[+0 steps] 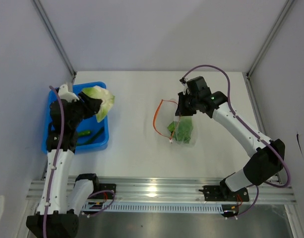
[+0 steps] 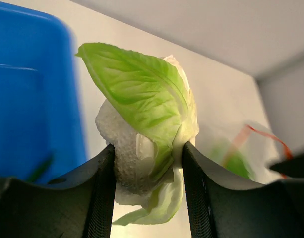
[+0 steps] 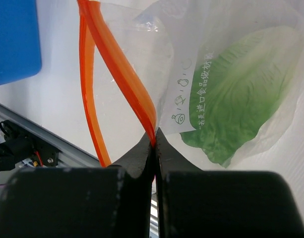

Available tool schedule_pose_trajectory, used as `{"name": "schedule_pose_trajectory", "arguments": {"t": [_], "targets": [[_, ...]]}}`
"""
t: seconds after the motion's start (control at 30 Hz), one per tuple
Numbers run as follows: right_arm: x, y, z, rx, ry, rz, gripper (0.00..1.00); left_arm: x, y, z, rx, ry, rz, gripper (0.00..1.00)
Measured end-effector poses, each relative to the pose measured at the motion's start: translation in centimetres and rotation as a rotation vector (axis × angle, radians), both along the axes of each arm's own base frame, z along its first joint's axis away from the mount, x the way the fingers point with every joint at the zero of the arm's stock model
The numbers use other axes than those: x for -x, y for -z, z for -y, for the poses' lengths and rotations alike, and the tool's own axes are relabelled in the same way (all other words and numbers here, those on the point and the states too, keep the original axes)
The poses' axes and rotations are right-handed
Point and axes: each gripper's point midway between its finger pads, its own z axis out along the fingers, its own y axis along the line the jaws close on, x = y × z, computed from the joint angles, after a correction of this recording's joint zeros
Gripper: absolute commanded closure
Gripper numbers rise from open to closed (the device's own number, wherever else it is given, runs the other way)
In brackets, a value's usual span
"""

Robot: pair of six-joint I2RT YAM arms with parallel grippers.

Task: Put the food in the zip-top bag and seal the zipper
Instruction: Pick up the fake vegetable from the bin, then place the fake vegetable in the zipper food storage bag.

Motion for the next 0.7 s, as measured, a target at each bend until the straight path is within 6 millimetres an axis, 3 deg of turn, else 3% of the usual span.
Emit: {"name": "schedule_pose_trajectory", "arguments": {"t": [0.2, 0.37, 0.5, 0.7], "targets": [[0.8, 0.4, -0.4, 0.027, 0.009, -0.017, 1.0, 5.3, -2.7, 11.4, 0.159, 0.466, 0.084, 0.99], [2.4, 0.8, -0.7, 0.018, 0.015, -0.035, 1.0, 8.8, -2.7, 18.2, 0.208, 0.76, 0.07, 0.99], [3.4, 0.7, -0.3, 0.004, 0.027, -0.039, 1.0, 9.7, -0.9, 20.9, 0.233, 0.851, -0.003, 0.99], [3.7, -0.4, -0.1, -0.019, 0.044, -0.018, 1.0, 10.2, 1.5, 22.3, 0.248, 0.865, -0.09, 0.99]]}}
